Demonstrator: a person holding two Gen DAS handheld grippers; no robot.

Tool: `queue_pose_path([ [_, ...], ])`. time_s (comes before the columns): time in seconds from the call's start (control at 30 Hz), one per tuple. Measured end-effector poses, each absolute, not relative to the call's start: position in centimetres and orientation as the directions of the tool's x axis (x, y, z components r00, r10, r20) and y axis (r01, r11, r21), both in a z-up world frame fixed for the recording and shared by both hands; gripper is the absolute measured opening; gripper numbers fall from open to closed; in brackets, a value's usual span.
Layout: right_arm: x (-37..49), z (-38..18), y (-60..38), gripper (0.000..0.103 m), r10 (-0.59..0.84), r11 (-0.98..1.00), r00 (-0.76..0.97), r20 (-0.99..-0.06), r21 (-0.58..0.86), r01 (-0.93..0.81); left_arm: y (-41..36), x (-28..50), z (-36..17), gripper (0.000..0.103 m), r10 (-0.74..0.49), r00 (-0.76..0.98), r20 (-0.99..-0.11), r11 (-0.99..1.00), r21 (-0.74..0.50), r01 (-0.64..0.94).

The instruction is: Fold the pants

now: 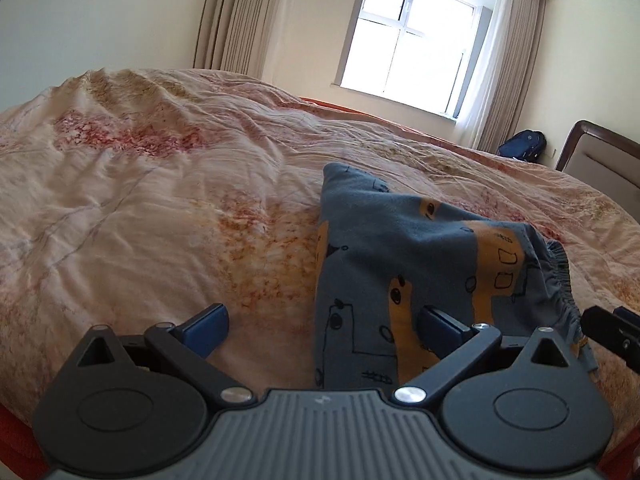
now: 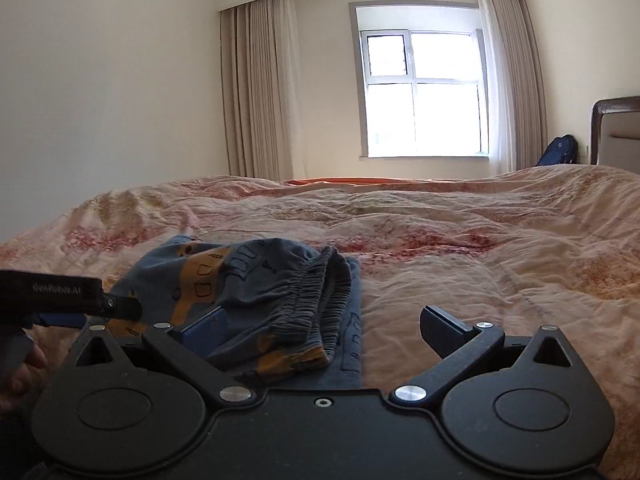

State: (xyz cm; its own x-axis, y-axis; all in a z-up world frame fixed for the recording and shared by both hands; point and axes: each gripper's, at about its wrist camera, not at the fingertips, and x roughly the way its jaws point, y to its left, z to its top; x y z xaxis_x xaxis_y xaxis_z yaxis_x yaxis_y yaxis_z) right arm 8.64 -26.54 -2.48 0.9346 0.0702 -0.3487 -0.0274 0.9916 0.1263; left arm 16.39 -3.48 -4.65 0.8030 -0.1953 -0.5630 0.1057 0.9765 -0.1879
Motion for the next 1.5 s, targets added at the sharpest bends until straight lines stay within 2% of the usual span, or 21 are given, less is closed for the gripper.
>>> queue_pose_path([
  [0.13,10.2,-2.4,-26.3,0.102,0.061,0.986,0.919,-0.389,0.167,0.005,-4.2,15.8,-4.8,0.102,-0.193,0.806,-0.559,0.98,-0.15,0.131],
  [0.23,11.1,-2.7,-26.3,0.094,-0.012,0.984,0.898,-0.44,0.154,0.089,-4.3,15.4,-4.8,0.102,-0.202,0.806,-0.556,0.978,-0.151,0.141],
  [0.4,11.2,-3.4,-25.7,0.093,-0.103,0.984,0.862,-0.497,0.073,0.16,-4.2,15.0,-4.8,0.102,-0.226,0.805,-0.549,0.973,-0.158,0.166],
  [0.57,10.6,-3.3,-25.5,0.1,-0.21,0.972,0.83,-0.516,-0.017,0.235,-3.6,14.6,-4.8,0.103,-0.263,0.797,-0.543,0.963,-0.196,0.184],
  [0.73,9.6,-3.7,-25.3,0.102,-0.239,0.968,0.812,-0.532,-0.061,0.244,-2.9,14.5,-4.5,0.103,-0.283,0.796,-0.534,0.955,-0.233,0.184],
  [0.83,8.8,-3.0,-25.4,0.102,-0.199,0.975,0.855,-0.479,-0.005,0.224,-2.5,15.1,-3.4,0.103,-0.306,0.803,-0.511,0.944,-0.271,0.187],
  [0.93,9.1,-1.8,-24.7,0.102,-0.169,0.985,0.898,-0.407,-0.029,0.172,-2.9,16.9,-1.6,0.103,-0.303,0.814,-0.495,0.945,-0.266,0.19],
  [1.07,11.9,-1.0,-23.8,0.102,-0.089,0.996,0.93,-0.357,-0.055,0.074,-4.6,19.8,-0.4,0.103,-0.246,0.838,-0.486,0.969,-0.154,0.195],
  [1.13,13.5,-1.0,-23.5,0.102,-0.051,0.998,0.938,-0.343,-0.061,0.032,-5.8,21.7,-0.7,0.102,-0.189,0.835,-0.517,0.981,-0.068,0.18],
  [1.2,15.1,-1.4,-23.3,0.102,-0.053,0.995,0.938,-0.343,-0.095,0.021,-6.5,22.8,-1.2,0.103,-0.147,0.83,-0.538,0.986,-0.017,0.164],
  [1.33,17.7,-2.6,-24.8,0.102,-0.179,0.979,0.91,-0.373,-0.158,0.128,-5.9,23.6,-2.4,0.103,-0.172,0.811,-0.559,0.984,-0.069,0.161],
  [1.4,17.9,-3.2,-26.6,0.102,-0.217,0.975,0.894,-0.392,-0.128,0.181,-5.7,23.8,-2.7,0.103,-0.179,0.803,-0.568,0.984,-0.094,0.153],
  [1.5,17.5,-4.0,-28.0,0.102,-0.18,0.984,0.886,-0.428,-0.069,0.167,-5.7,23.7,-2.4,0.103,-0.172,0.805,-0.568,0.985,-0.092,0.146],
])
